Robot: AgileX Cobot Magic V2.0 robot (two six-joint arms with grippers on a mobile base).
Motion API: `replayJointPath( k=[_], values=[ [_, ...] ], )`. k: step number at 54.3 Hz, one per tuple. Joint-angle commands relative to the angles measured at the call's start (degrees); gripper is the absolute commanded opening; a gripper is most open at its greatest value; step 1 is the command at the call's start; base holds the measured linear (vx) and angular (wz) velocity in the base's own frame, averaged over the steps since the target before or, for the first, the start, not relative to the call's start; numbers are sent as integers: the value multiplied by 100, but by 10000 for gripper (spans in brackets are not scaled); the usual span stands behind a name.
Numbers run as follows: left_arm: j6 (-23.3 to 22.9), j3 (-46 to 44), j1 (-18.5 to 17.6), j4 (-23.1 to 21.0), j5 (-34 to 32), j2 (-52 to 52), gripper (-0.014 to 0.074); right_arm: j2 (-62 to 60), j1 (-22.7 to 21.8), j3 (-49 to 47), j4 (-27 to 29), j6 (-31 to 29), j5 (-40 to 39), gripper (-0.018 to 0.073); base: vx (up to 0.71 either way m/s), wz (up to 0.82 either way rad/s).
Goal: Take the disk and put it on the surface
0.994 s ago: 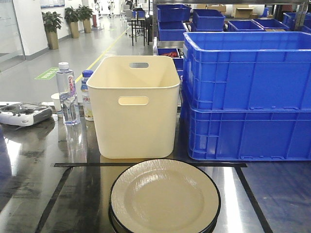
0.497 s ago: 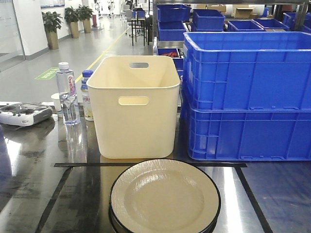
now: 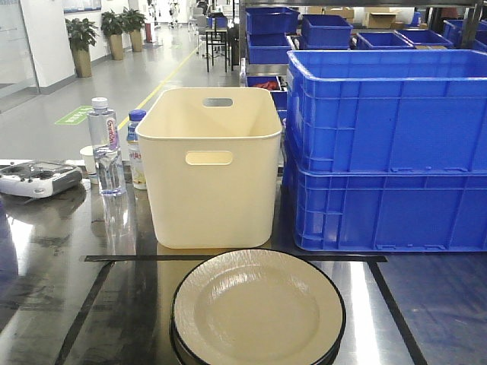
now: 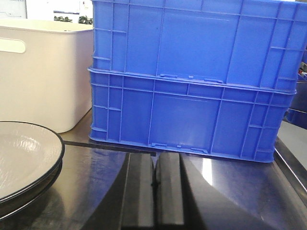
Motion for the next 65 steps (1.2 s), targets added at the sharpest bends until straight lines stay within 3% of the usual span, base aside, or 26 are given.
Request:
replayJointPath(
  k=[1, 12, 30, 34, 65],
  values=[
    [-52, 139, -44, -72, -455, -89, -1, 48, -31, -165, -77, 2, -481, -9, 0, 0],
    [-52, 139, -44, -72, -455, -89, -1, -46, -31, 25, -83, -111, -488, -9, 0, 0],
    [-52, 139, -44, -72, -455, -89, -1, -1973, -31, 2472, 546, -83, -712, -9, 0, 0],
    [-52, 139, -44, -72, -455, -89, -1, -2420, -31, 2432, 526, -83, -221, -9, 0, 0],
    [-52, 139, -34, -72, -449, -86, -1, -2372, -31, 2449, 519, -88, -308, -9, 0, 0]
  ],
)
